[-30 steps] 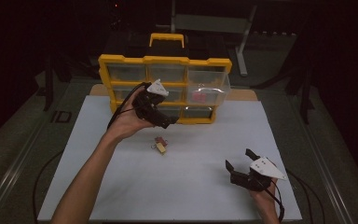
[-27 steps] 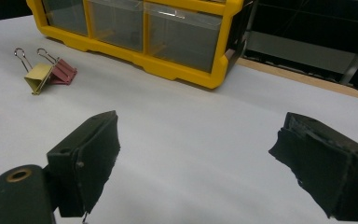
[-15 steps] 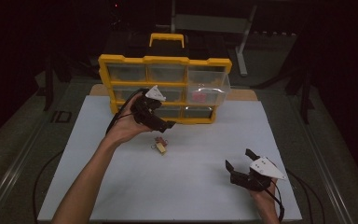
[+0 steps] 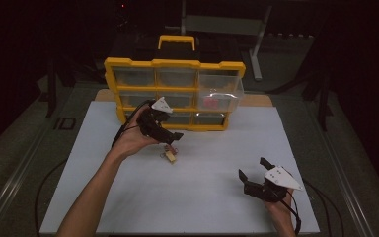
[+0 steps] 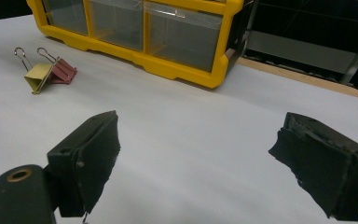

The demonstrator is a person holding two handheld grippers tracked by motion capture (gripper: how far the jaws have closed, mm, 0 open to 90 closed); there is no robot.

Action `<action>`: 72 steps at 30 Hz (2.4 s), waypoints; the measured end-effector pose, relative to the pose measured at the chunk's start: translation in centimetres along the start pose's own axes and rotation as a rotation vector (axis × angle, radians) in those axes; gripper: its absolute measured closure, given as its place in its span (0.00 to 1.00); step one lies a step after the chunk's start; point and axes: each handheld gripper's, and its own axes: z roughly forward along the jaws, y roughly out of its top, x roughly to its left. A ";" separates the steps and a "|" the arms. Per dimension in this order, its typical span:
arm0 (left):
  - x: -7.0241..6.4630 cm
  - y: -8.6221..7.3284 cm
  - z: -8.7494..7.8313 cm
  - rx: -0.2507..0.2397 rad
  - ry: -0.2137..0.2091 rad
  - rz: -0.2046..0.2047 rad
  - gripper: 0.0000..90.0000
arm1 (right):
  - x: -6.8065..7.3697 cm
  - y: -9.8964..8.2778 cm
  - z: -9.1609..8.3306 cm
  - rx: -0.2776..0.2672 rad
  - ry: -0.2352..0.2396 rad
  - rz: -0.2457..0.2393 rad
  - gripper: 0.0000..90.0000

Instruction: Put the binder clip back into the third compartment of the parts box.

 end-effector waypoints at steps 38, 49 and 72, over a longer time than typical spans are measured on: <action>0.1 -4.5 2.9 0.109 -0.099 -0.011 0.57 | 0.0 0.0 0.0 0.000 -0.002 -0.002 0.13; 0.0 -5.9 3.9 0.162 -0.123 -0.004 0.83 | 0.0 0.0 0.0 0.003 -0.001 -0.004 0.13; 0.2 -9.1 4.0 0.204 -0.123 -0.087 0.86 | 0.1 0.0 0.1 0.010 0.003 -0.009 0.14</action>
